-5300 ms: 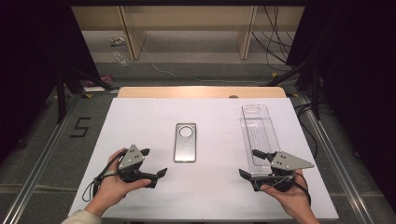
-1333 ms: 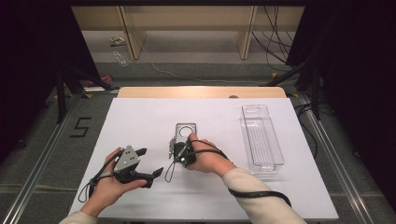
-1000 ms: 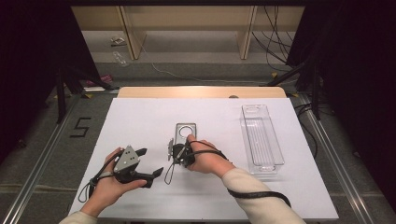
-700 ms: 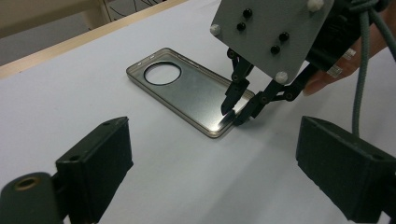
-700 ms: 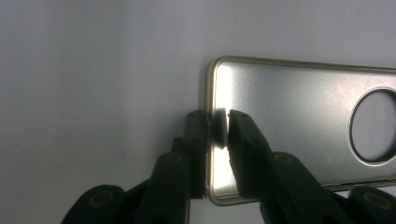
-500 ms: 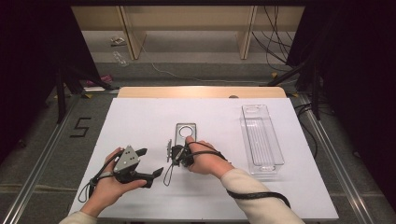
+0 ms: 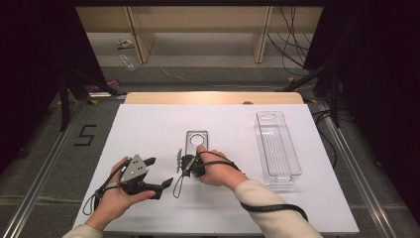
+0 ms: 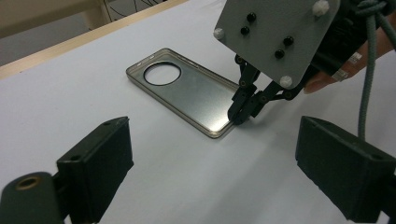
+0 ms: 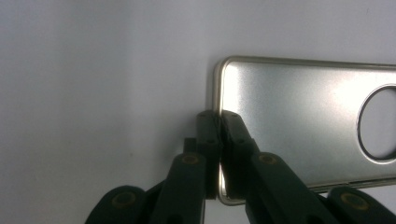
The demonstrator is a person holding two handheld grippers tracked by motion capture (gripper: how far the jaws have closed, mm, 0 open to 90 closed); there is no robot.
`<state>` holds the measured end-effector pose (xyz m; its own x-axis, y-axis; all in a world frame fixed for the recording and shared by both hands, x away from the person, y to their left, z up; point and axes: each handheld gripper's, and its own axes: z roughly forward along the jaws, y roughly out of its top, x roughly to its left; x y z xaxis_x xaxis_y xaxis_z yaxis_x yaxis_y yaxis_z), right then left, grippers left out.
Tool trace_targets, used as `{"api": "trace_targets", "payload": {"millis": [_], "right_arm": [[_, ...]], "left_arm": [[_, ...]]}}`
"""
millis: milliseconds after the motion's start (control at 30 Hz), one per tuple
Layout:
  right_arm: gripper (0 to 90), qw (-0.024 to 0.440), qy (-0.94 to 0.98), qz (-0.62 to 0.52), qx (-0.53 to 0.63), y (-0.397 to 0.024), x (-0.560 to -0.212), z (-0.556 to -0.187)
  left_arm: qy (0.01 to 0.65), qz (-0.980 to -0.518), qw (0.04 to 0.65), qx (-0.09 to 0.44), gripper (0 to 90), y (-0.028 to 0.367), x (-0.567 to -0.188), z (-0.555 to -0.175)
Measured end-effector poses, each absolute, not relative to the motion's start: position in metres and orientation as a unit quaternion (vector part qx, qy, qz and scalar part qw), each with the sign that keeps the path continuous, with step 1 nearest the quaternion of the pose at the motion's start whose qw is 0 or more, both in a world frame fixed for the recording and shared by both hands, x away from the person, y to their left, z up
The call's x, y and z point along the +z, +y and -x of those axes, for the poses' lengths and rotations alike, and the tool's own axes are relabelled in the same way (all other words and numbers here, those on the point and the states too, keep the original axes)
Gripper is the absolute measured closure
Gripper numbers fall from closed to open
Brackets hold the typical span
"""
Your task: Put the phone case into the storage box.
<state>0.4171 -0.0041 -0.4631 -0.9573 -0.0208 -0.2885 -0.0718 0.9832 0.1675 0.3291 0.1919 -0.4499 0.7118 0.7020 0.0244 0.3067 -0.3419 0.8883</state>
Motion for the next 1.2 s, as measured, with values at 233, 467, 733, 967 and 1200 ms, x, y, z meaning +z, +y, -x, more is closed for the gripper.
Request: {"api": "trace_targets", "payload": {"millis": [233,467,733,967,1200], "right_arm": [[88.6,0.152,0.983,0.023,0.098,-0.008,-0.463,-0.417],[89.1,0.162,0.981,0.016,0.11,-0.012,-0.46,-0.416],[89.2,0.176,0.976,0.008,0.126,-0.02,-0.454,-0.413],[89.2,0.185,0.971,0.001,0.15,-0.029,-0.453,-0.41],[89.2,0.189,0.968,-0.008,0.164,-0.039,-0.452,-0.407]], "left_arm": [[0.319,-0.793,0.476,0.207,10.7,0.192,-0.45,-0.329],[0.321,-0.792,0.476,0.208,10.9,0.192,-0.451,-0.329],[0.323,-0.792,0.475,0.207,11.3,0.193,-0.451,-0.33],[0.324,-0.792,0.475,0.207,11.6,0.194,-0.452,-0.33],[0.326,-0.791,0.474,0.208,11.8,0.194,-0.452,-0.33]]}}
